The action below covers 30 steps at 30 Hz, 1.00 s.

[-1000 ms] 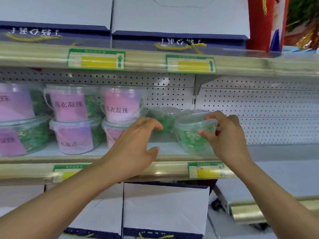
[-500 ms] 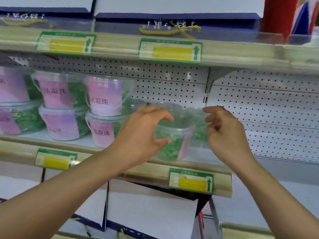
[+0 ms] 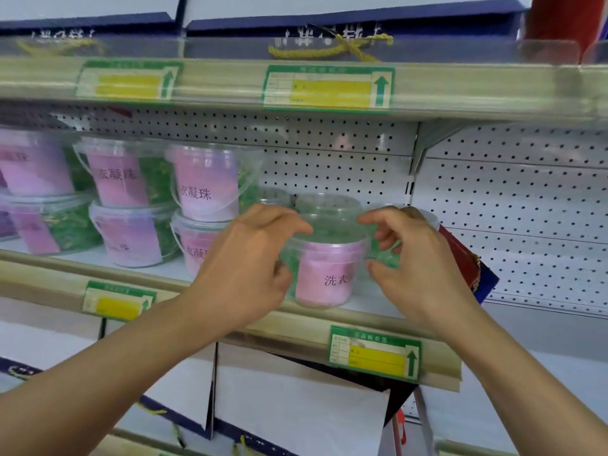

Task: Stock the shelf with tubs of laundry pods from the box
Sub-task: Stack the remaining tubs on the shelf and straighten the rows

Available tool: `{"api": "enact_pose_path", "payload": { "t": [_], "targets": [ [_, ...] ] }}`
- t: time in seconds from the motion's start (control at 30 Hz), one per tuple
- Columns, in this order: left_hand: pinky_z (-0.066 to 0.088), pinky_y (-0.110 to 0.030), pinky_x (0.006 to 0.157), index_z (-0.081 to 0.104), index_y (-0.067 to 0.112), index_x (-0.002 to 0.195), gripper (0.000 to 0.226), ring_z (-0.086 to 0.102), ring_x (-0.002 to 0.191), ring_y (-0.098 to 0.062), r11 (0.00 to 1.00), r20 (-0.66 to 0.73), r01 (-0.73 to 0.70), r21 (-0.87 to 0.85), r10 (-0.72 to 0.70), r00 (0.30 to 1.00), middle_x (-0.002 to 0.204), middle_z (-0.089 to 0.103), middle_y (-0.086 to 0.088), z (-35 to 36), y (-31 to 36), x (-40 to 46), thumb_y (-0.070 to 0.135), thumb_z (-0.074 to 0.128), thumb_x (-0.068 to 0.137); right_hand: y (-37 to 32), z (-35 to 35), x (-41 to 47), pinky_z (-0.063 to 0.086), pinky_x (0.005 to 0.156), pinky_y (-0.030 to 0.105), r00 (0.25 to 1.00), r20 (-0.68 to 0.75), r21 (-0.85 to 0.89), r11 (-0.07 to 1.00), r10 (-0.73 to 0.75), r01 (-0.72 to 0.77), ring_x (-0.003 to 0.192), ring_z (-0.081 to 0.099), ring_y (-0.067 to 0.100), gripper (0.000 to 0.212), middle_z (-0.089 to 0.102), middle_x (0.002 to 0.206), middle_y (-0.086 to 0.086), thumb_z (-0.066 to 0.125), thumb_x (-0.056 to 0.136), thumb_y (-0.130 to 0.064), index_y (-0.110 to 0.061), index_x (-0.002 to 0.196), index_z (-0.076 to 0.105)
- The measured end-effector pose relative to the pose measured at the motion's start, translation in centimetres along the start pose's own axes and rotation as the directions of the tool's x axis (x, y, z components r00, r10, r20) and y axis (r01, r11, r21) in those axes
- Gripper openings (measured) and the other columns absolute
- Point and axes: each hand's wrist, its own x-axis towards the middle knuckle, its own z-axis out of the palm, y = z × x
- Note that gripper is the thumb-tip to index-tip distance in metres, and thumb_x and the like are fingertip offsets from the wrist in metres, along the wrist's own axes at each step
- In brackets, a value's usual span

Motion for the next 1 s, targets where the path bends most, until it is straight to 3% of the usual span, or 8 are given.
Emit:
{"api": "enact_pose_path", "payload": {
  "t": [0.13,0.33,0.43,0.57,0.63,0.7,0.8,1.0],
  "targets": [
    [0.051,-0.042,0.082,0.068,0.016,0.1,0.036,0.062,0.093,-0.024,0.997,0.051,-0.078,-0.013,0.078,0.996,0.098,0.068,0.001,-0.1,0.8,0.3,0.015,0.07,0.064,1.2,0.0,1.0,0.039,0.09,0.016,0.998,0.07,-0.03,1.0,-0.001,0.003,0.094,0.049,0.001,0.037,0.054,0.107,-0.008,0.074,0.076,-0.011,-0.026,0.108,0.065],
    [0.047,-0.032,0.071,0.068,0.013,0.088,0.039,0.065,0.082,-0.028,0.992,-0.008,0.02,0.126,-0.019,1.0,0.087,0.07,-0.003,-0.4,-1.2,0.1,-0.006,0.079,0.055,-0.5,1.1,0.8,0.041,0.077,0.016,0.995,-0.012,-0.012,0.995,-0.102,0.102,0.082,0.052,0.008,0.028,0.052,0.09,-0.006,0.08,0.069,-0.016,-0.018,0.096,0.07],
    [0.047,-0.03,0.06,0.069,0.011,0.083,0.049,0.065,0.072,-0.028,0.978,-0.04,0.053,0.2,-0.046,0.998,0.079,0.07,-0.005,-0.6,-1.5,0.0,-0.015,0.079,0.041,-0.8,0.9,0.8,0.036,0.075,0.003,0.99,-0.016,0.012,0.99,-0.139,0.139,0.08,0.051,-0.003,0.029,0.056,0.089,-0.005,0.073,0.074,-0.005,-0.018,0.1,0.069],
    [0.05,-0.035,0.078,0.067,0.014,0.101,0.049,0.063,0.093,-0.026,0.994,-0.01,-0.001,0.113,0.002,1.0,0.098,0.069,-0.003,-0.3,-1.1,0.0,-0.002,0.077,0.056,1.8,-1.7,2.1,0.036,0.077,0.005,0.97,-0.216,-0.03,0.993,0.107,-0.116,0.088,0.055,0.003,0.033,0.056,0.106,0.004,0.061,0.082,0.0,-0.019,0.109,0.064],
    [0.051,-0.039,0.084,0.065,0.015,0.106,0.046,0.061,0.099,-0.023,0.997,0.002,-0.046,0.054,0.046,0.999,0.104,0.068,0.0,0.0,-0.6,0.0,0.008,0.078,0.063,3.8,-2.5,2.9,0.042,0.086,0.024,0.943,-0.15,-0.139,0.938,0.297,-0.317,0.104,0.053,0.022,0.038,0.047,0.119,0.011,0.061,0.084,-0.009,-0.023,0.12,0.055],
    [0.052,-0.042,0.081,0.067,0.017,0.101,0.036,0.063,0.095,-0.023,0.999,-0.006,-0.044,0.009,0.044,0.999,0.1,0.069,0.001,0.2,-0.3,0.1,0.017,0.075,0.066,5.2,-2.4,3.4,0.041,0.081,0.029,0.892,0.008,-0.244,0.866,0.452,-0.436,0.102,0.05,0.026,0.046,0.043,0.124,0.013,0.061,0.085,-0.017,-0.028,0.127,0.047],
    [0.054,-0.041,0.073,0.068,0.019,0.095,0.027,0.064,0.085,-0.021,0.999,-0.019,0.009,-0.043,-0.01,1.0,0.092,0.069,0.004,0.3,-0.3,0.2,0.027,0.065,0.069,6.9,-1.4,3.5,0.035,0.071,0.026,0.884,0.084,-0.222,0.873,0.46,-0.434,0.09,0.045,0.019,0.038,0.052,0.117,0.012,0.059,0.088,-0.019,-0.026,0.123,0.049],
    [0.055,-0.04,0.065,0.067,0.023,0.093,0.026,0.063,0.083,-0.019,0.998,-0.012,0.03,-0.058,-0.031,0.999,0.091,0.068,0.008,0.1,-0.2,0.2,0.027,0.062,0.068,7.4,-1.0,3.3,0.035,0.062,0.029,0.906,-0.094,-0.085,0.903,0.413,-0.42,0.076,0.051,0.024,0.015,0.059,0.092,0.01,0.053,0.091,-0.012,-0.015,0.104,0.058]
  ]
}}
